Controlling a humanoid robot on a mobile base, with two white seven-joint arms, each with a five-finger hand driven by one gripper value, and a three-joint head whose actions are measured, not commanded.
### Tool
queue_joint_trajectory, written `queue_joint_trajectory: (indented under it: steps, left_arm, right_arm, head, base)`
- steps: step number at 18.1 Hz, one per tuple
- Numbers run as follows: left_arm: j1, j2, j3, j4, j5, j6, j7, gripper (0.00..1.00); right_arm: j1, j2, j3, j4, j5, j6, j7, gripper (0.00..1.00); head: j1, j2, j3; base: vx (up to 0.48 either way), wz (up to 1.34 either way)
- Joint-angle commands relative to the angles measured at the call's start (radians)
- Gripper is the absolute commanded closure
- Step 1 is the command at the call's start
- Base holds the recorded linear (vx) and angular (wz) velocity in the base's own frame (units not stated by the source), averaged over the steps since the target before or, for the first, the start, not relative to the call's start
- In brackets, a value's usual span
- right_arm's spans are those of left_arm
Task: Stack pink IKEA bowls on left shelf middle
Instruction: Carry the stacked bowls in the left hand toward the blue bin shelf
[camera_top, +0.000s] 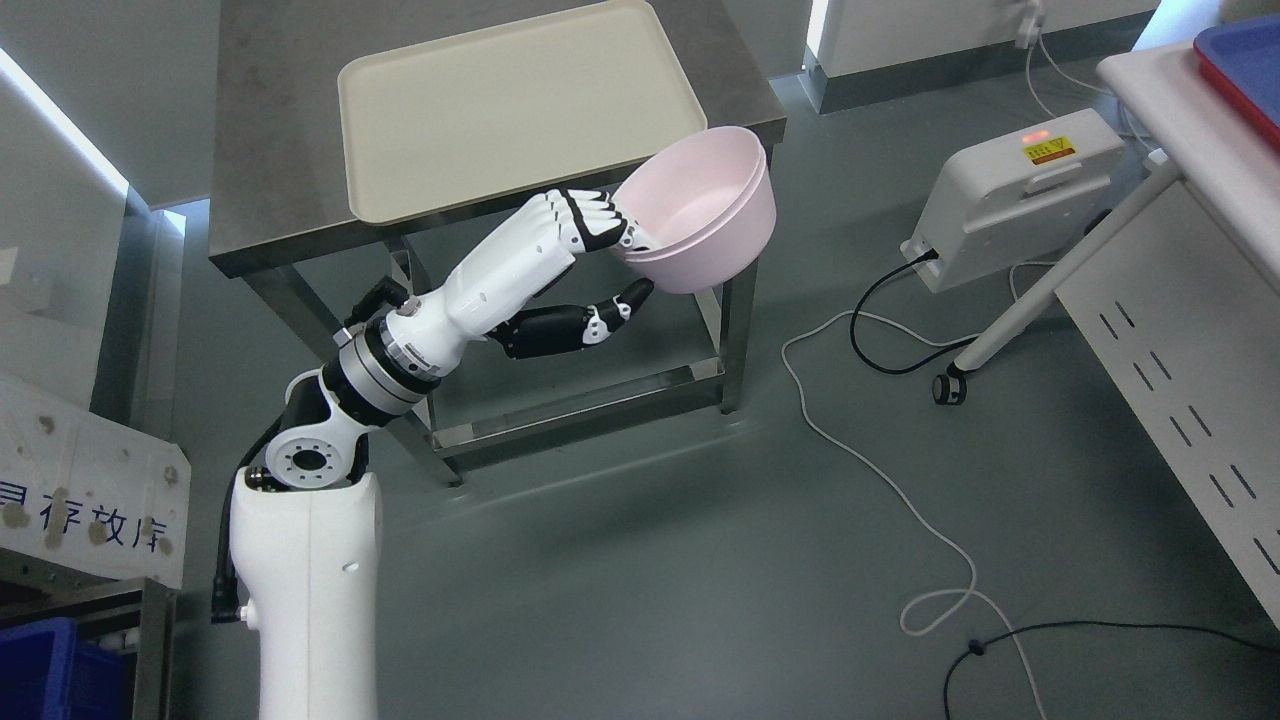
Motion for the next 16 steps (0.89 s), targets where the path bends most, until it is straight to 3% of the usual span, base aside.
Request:
queue_joint_trajectory:
  steps: [1, 16]
  left_arm:
    - [0.047, 0.017, 0.04, -0.063, 0.004, 0.0, 0.006, 0.99]
    - [0.047, 0.017, 0.068, -0.066, 0.047, 0.0, 0.012, 0.98]
  right_arm:
    - [0.0, -0.017, 0.0, 0.0, 0.0, 0.001, 0.005, 0.0]
    - [0.0, -0.017, 0.0, 0.0, 0.0, 0.001, 0.005, 0.0]
  head:
    - [0.0, 0.0, 0.0]
    - [0.0, 0.0, 0.0]
  base:
    - [-0.263, 0.0]
    - [-0.17, 0.02]
